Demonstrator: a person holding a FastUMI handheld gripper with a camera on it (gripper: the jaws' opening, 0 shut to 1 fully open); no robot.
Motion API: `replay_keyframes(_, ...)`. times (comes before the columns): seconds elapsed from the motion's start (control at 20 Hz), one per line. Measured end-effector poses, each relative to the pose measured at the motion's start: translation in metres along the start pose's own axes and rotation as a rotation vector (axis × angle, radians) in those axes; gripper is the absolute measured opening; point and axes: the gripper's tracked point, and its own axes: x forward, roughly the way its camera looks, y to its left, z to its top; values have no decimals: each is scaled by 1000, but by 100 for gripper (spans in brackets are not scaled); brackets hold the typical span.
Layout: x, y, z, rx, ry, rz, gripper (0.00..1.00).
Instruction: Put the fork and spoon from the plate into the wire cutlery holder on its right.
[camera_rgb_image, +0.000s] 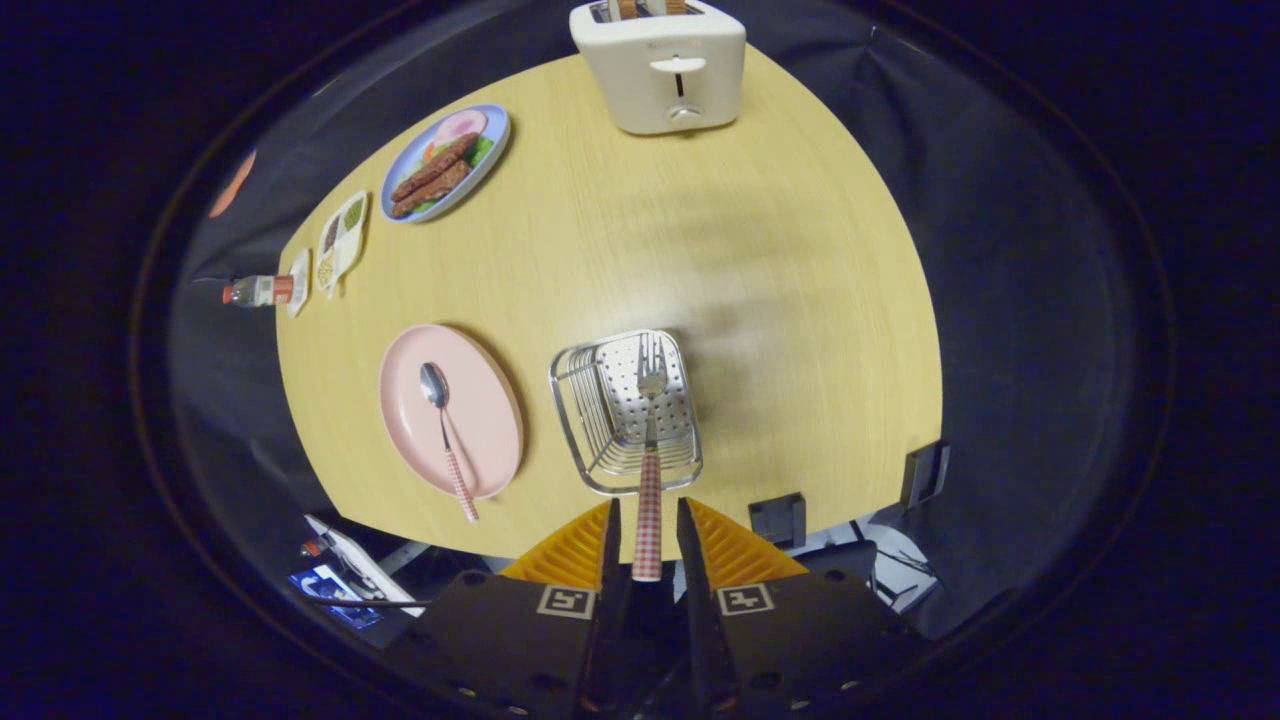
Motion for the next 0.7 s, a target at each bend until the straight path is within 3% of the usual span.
replay_keyframes(0.05,-4,1,5,-16,-44,8,31)
replay_keyframes(0.1,-10,3,13,-35,-96,13,42)
replay_keyframes(0.3,-38,12,40,-144,-386,10,70)
replay_keyframes(0.55,-79,60,32,-275,-771,56,77)
replay_keyframes(0.7,-72,105,-6,-316,-863,123,86)
